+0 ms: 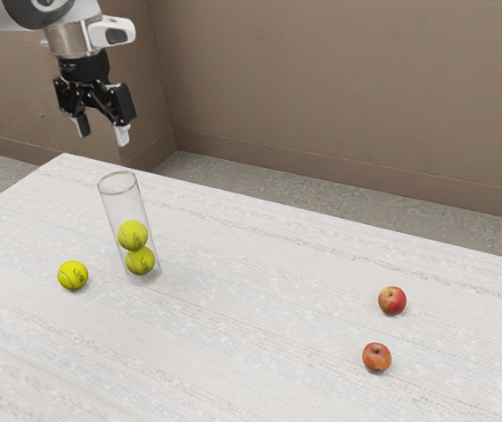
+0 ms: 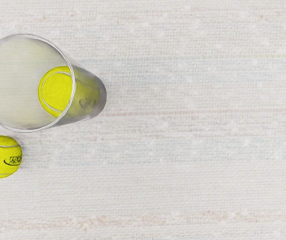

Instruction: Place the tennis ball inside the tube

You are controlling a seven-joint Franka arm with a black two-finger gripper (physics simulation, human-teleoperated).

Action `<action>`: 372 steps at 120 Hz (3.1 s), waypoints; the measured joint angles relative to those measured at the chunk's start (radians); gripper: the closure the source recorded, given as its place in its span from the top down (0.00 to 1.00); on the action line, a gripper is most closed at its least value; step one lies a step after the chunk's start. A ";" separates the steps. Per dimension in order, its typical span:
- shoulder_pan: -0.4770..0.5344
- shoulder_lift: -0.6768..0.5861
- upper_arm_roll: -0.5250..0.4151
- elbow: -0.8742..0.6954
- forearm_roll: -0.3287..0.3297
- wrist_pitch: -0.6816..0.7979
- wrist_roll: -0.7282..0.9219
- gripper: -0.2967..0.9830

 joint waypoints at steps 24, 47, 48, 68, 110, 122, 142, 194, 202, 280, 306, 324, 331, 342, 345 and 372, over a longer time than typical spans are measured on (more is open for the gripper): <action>-0.001 -0.287 0.014 -0.412 0.001 0.117 -0.001 0.77; 0.002 -0.399 0.031 -0.850 -0.001 0.396 -0.002 0.77; 0.002 -0.394 0.031 -0.856 -0.002 0.409 -0.002 0.77; 0.005 -0.267 0.094 -0.966 0.000 0.718 0.012 0.77; 0.161 -0.043 0.173 -0.997 0.000 1.205 0.226 0.77; 0.210 0.030 0.182 -0.957 -0.001 1.282 0.293 0.77; 0.188 0.134 0.183 -0.884 -0.009 1.358 0.384 0.77; 0.184 0.252 0.187 -0.831 -0.127 1.409 0.529 0.76; 0.184 0.255 0.186 -0.830 -0.141 1.411 0.544 0.70; 0.183 0.189 0.188 -0.835 -0.154 1.384 0.616 0.30; 0.183 -0.173 0.183 -0.891 -0.133 1.168 0.593 0.22; 0.182 -0.337 0.160 -0.842 -0.109 0.975 0.543 0.25; 0.181 -0.324 0.112 -0.740 -0.092 0.890 0.514 0.26; 0.177 -0.236 0.035 -0.554 -0.054 0.750 0.455 0.28; 0.176 -0.203 0.020 -0.505 -0.044 0.712 0.437 0.29; 0.175 0.042 -0.026 -0.242 0.050 0.460 0.246 0.31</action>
